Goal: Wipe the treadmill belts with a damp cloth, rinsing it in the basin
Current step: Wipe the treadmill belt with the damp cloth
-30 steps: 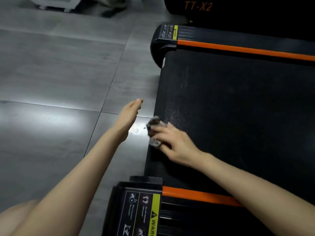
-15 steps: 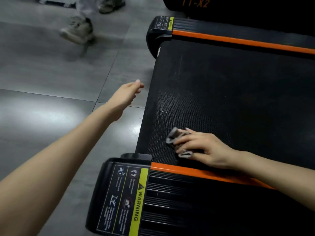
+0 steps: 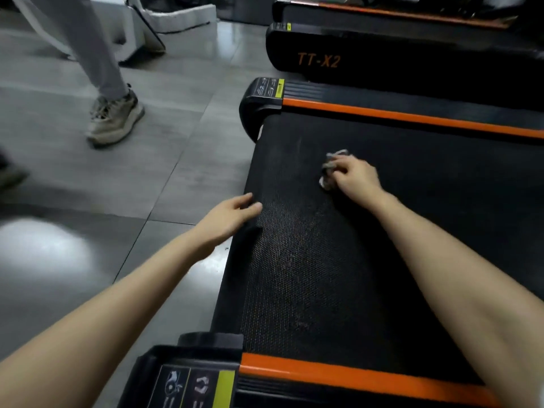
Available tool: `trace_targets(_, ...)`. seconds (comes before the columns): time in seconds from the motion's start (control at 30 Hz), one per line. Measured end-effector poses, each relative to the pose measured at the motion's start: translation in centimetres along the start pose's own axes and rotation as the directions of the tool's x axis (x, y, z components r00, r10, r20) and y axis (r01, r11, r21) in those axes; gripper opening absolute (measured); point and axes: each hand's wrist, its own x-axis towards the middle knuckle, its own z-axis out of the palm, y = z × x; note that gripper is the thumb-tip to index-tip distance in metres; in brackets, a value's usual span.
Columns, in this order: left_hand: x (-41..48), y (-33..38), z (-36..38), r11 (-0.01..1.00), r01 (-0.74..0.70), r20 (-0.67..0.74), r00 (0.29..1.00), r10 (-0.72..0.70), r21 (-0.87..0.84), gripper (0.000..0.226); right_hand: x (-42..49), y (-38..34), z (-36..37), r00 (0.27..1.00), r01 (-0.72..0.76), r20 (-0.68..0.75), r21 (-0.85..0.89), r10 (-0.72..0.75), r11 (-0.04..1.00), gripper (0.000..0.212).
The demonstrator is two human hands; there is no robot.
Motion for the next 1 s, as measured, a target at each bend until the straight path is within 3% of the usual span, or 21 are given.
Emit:
trace_targets(0.17,1.6,-1.5,0.4,0.948,0.031,-0.075,0.997,-0.008,0.316,0.072,3.8,-1.6,2.1,0.969,-0.245,-0.022,-0.013,0.245,0.969,0.035)
trace_targets(0.23,1.7,-1.6,0.3,0.963,0.059,-0.078,0.996,-0.040,0.263,0.073,3.8,-5.0,3.7,0.977,-0.214,0.021,-0.003,0.214,0.977,0.035)
trace_targets(0.33,1.8,-1.1,0.0,0.973,0.112,-0.065,0.993,-0.101,0.203,0.070,1.5,-9.3,5.3,0.994,-0.046,0.097,0.052,0.041,0.998,0.033)
trace_targets(0.5,0.2,0.4,-2.1,0.945,0.320,-0.198,0.924,-0.327,-0.068,0.050,-10.4,-8.7,2.6,0.967,0.013,0.248,0.148,-0.050,0.989,0.039)
trace_targets(0.6,-2.7,1.3,-3.2,0.933,0.359,-0.220,0.908,-0.357,-0.036,0.044,-16.8,-8.6,0.4,0.921,0.015,0.380,0.168,-0.079,0.986,0.041)
trace_targets(0.7,-6.5,2.9,-4.1,0.918,0.397,-0.184,0.903,-0.388,0.013,0.040,-17.8,-9.3,-3.0,0.845,-0.069,0.535,0.123,-0.007,0.990,0.033)
trace_targets(0.77,-8.7,4.3,-4.9,0.911,0.413,-0.145,0.900,-0.410,-0.014,0.035,-17.6,-10.9,-5.7,0.857,-0.151,0.511,0.141,0.059,0.978,0.029)
trace_targets(0.87,-11.7,6.6,-6.5,0.906,0.415,-0.057,0.905,-0.421,-0.087,0.028,-17.0,-15.9,-9.3,0.932,-0.233,0.342,0.308,0.121,0.922,0.023)
trace_targets(1.0,-15.4,10.1,-9.8,0.906,0.404,0.005,0.913,-0.407,-0.126,0.037,-16.1,-22.8,-12.1,0.939,-0.161,0.327,0.158,0.102,0.974,0.025)
